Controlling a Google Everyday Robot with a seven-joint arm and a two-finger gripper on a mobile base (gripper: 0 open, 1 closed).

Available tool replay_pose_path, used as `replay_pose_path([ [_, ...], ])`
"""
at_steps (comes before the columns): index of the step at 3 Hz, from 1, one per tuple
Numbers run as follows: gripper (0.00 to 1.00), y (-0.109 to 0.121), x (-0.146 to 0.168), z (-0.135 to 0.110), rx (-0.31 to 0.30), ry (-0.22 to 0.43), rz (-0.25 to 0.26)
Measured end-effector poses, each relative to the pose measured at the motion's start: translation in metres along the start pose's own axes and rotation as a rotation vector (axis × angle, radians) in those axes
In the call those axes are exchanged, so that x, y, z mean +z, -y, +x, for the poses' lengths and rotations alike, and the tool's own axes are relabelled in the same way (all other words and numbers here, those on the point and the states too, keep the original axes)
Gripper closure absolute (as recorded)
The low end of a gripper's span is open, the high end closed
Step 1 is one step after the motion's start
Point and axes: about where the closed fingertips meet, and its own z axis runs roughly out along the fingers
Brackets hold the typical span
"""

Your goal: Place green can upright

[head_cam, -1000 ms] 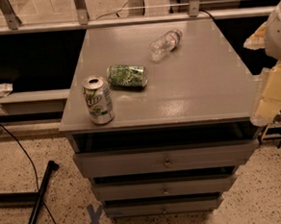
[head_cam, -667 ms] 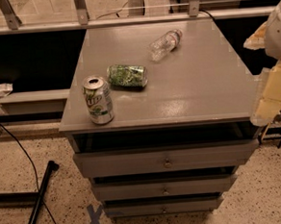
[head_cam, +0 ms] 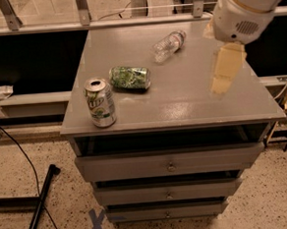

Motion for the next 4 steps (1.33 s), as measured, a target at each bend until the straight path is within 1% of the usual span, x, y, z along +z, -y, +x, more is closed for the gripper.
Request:
replay_pose_path([
  [1,0.00,0.038,0.044,-0.064,-0.070,0.022,-0.031],
  [2,0.00,0.063,0.089,-0.123,-0.112,0.015,-0.066],
  [3,0.00,0.080,0.124,-0.162,-0.111,0.003,-0.094],
  [4,0.00,0.092,0.146,-0.188,-0.092,-0.005,-0.112],
])
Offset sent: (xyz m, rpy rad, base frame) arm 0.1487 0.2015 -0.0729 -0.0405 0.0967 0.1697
